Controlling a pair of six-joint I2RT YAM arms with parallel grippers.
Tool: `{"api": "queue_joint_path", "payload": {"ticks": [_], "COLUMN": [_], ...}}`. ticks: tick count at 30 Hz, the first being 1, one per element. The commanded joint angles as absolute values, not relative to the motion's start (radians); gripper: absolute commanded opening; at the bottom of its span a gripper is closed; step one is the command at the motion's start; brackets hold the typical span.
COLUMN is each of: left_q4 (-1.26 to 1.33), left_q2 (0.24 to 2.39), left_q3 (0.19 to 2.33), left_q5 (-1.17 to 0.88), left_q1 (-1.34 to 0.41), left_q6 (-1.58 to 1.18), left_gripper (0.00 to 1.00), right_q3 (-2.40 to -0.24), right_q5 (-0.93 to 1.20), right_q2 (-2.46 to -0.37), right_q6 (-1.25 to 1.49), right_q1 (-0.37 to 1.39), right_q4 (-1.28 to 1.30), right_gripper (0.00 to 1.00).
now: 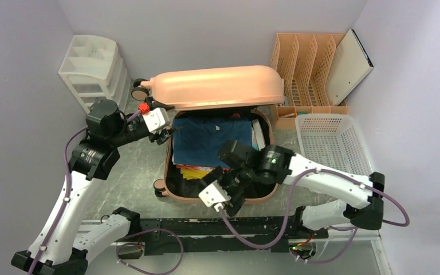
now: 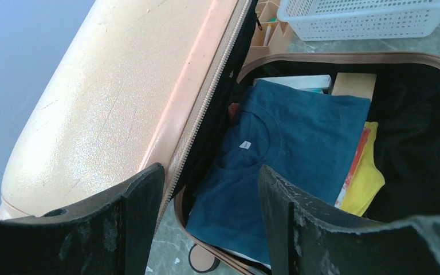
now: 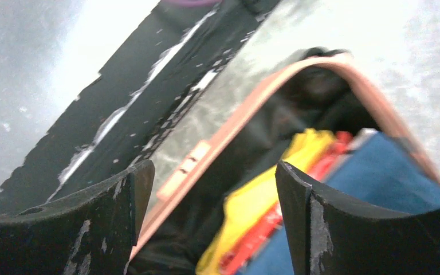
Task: Open, take out, and arrange the luggage
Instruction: Open the luggage at the center of the board, then close the luggage at the center of the board.
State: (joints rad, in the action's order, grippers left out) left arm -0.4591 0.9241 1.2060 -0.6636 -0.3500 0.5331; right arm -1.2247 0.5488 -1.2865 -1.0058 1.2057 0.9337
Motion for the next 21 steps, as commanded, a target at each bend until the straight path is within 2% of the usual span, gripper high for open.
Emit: {"api": "queue_joint_path", "payload": {"ticks": [1,3,9,14,16,19,21], "left_q4": [-0.570,-0.571,-0.601,-0.599,-0.594,-0.605,-0.639], "left_q2": [0.970,0.968,0.960,0.950,0.951,0.943,0.935], "left_q3": [1.134,1.135,1.157,1.132,1.117,1.101,1.098], "left_q5": [-0.576,-0.577,-0.600,-0.617,-0.617,-0.631,-0.658], "left_q1": [-0.329,-0.328,-0.328,-0.328,-0.328,-0.328,-0.328], "left_q6": [0.481,0.480,0.496,0.493,0.487,0.489,0.508], "left_gripper": [0.67,0.67,0.68,0.68,0.68,0.68,0.69], "right_q3": [-1.444,-1.532,-1.642,-1.751,-1.778,-1.736,-1.688], "right_q5": [0.577,0.570,0.196,-0.010,-0.169,-0.440,-0.545], "right_q2": [-1.230,-1.213,-1.098,-1.042,-1.048,-1.080,-1.112], "right_q6": [-1.005,-0.980,-0.796,-0.624,-0.557,-0.568,-0.634], "right_q1": [1.161,1.136,1.000,0.873,0.813,0.753,0.729], "right_q4": [1.030,1.028,0.751,0.601,0.523,0.338,0.196], "right_gripper": [0.85,0.99,1.00,1.00,1.00,1.00,1.00]}}
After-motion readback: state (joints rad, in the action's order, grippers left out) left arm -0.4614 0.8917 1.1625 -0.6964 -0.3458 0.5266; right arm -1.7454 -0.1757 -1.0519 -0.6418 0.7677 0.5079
